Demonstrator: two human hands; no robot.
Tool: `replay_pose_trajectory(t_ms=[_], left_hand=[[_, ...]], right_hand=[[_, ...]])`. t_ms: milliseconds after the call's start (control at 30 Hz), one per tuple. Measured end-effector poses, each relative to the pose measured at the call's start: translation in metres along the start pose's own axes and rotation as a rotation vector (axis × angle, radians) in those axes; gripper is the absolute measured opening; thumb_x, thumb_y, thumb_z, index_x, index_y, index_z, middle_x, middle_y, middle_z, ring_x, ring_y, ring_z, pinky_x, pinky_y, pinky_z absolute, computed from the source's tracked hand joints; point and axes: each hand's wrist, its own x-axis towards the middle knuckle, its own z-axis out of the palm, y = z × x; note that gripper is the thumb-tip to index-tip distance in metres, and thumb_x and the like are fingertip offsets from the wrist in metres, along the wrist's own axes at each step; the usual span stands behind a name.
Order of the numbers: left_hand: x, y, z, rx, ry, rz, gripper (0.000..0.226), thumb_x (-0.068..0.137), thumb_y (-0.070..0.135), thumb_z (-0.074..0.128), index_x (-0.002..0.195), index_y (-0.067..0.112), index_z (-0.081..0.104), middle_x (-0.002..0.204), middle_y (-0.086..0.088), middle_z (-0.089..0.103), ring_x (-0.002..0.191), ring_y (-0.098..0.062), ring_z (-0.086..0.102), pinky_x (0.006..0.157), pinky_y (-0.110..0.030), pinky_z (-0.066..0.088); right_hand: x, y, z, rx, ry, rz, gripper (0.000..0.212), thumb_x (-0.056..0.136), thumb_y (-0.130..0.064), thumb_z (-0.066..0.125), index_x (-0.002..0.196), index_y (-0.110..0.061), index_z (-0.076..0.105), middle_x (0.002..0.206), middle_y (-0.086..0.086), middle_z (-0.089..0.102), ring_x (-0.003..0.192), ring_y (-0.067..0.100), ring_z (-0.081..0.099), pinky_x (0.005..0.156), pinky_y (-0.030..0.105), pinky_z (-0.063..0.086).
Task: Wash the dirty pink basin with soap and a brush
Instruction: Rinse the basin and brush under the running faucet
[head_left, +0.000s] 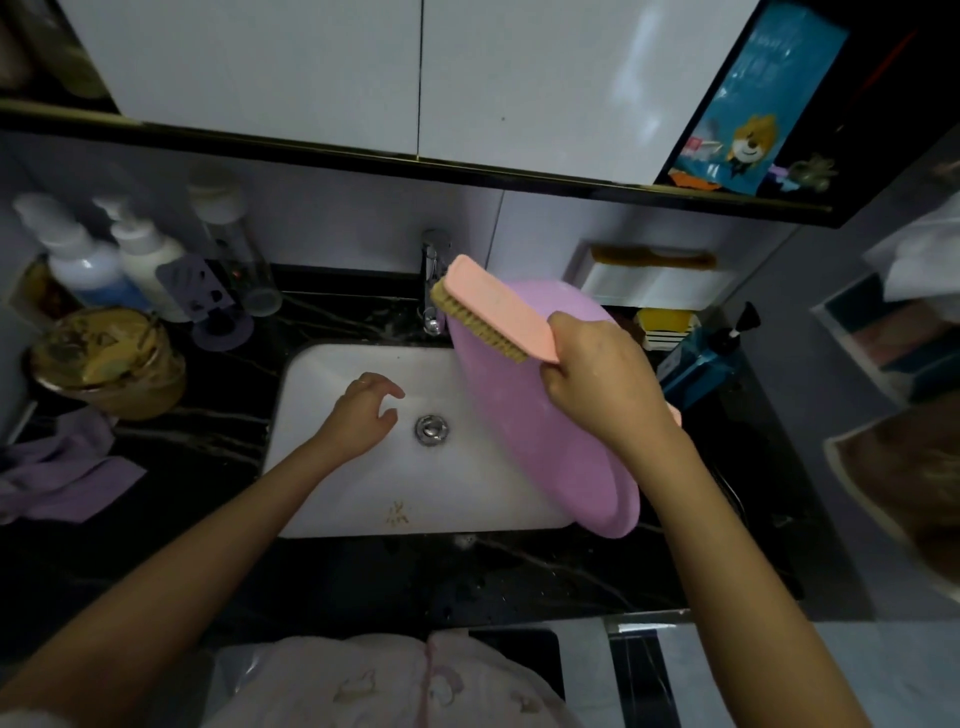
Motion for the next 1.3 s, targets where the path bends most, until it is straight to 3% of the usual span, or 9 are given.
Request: replay_pose_trajectory(t_ms=[367,500,700,833,933,1000,1100,1200,1300], left_hand=[[-0.004,0.0,-0.006,0.072,-0.043,-0.013,0.027,0.085,0.009,0.059,0.111,0.012,0.062,0.124,-0.012,0.054,0.113,-0.029,0.05,0.094,-0.035,0.041],[-0.008,-0.004,-0.009,0.085,-0.045,-0.025,0.026,0.085,0.008,0.059,0.111,0.012,0.063,0.126,-0.012,0.051,0.121,-0.028,0.045,0.1,-0.034,0.036],[-0.009,0.0,-0.016,0.019,0.016,-0.005,0.031,0.089,0.007,0.057,0.119,0.01,0.058,0.13,-0.011,0.047,0.125,-0.025,0.042,0.102,-0.026,0.03],[-0.016,0.002,-0.015,-0.088,0.02,-0.081,0.044,0.091,0.011,0.056,0.134,0.007,0.044,0.136,-0.015,0.04,0.126,-0.027,0.041,0.102,-0.027,0.032],[-0.023,0.006,-0.01,-0.294,-0.054,-0.29,0.057,0.093,0.022,0.057,0.142,0.007,0.032,0.142,-0.015,0.036,0.126,-0.026,0.043,0.1,-0.028,0.034],[-0.029,0.013,-0.013,-0.548,-0.106,-0.402,0.062,0.085,0.038,0.063,0.135,0.007,0.043,0.134,-0.013,0.049,0.112,-0.023,0.055,0.087,-0.03,0.046],[-0.037,0.014,-0.022,-0.792,-0.105,-0.536,0.047,0.078,0.035,0.063,0.118,0.01,0.059,0.111,-0.01,0.065,0.093,-0.022,0.062,0.07,-0.029,0.051],[-0.041,0.007,-0.028,-0.819,0.047,-0.665,0.023,0.087,0.005,0.056,0.108,0.002,0.061,0.1,-0.015,0.063,0.082,-0.023,0.059,0.068,-0.029,0.047],[-0.043,-0.001,-0.037,-0.735,0.172,-0.701,0.016,0.085,0.001,0.056,0.1,0.0,0.061,0.093,-0.016,0.06,0.071,-0.021,0.055,0.061,-0.028,0.045]], right_hand=[[-0.004,-0.026,0.024,-0.107,0.05,-0.128,0.022,0.056,-0.003,0.071,0.064,-0.008,0.051,0.046,0.008,0.052,0.033,0.028,0.044,0.041,0.018,0.011],[-0.005,-0.016,0.022,-0.09,0.05,-0.083,0.016,0.073,-0.008,0.061,0.072,-0.011,0.045,0.06,0.009,0.058,0.047,0.029,0.046,0.042,0.025,0.02],[-0.016,0.024,0.019,0.341,0.141,0.265,0.01,0.086,-0.014,0.057,0.082,-0.004,0.059,0.076,0.008,0.065,0.065,0.022,0.061,0.049,0.035,0.05],[-0.025,0.039,0.018,0.759,0.229,0.543,0.018,0.084,-0.001,0.058,0.071,-0.013,0.056,0.065,0.0,0.055,0.059,0.012,0.053,0.053,0.025,0.045],[-0.029,0.051,0.022,1.111,0.307,0.836,0.013,0.082,0.002,0.059,0.092,-0.006,0.061,0.082,0.006,0.059,0.075,0.02,0.057,0.066,0.029,0.048],[-0.031,0.056,0.031,1.288,0.329,0.986,0.02,0.081,0.001,0.059,0.101,-0.004,0.059,0.089,0.009,0.061,0.078,0.023,0.059,0.069,0.03,0.05],[-0.038,0.056,0.052,1.408,0.325,1.033,0.024,0.086,-0.001,0.057,0.11,-0.003,0.057,0.086,0.006,0.061,0.073,0.018,0.06,0.057,0.023,0.052],[-0.036,0.061,0.081,1.379,0.203,0.999,0.023,0.092,-0.016,0.055,0.115,-0.01,0.053,0.083,0.0,0.059,0.068,0.011,0.057,0.042,0.014,0.046],[-0.031,0.08,0.12,1.265,0.061,1.086,0.032,0.094,-0.02,0.051,0.122,-0.008,0.04,0.077,0.003,0.052,0.052,0.011,0.042,0.034,0.017,0.034]])
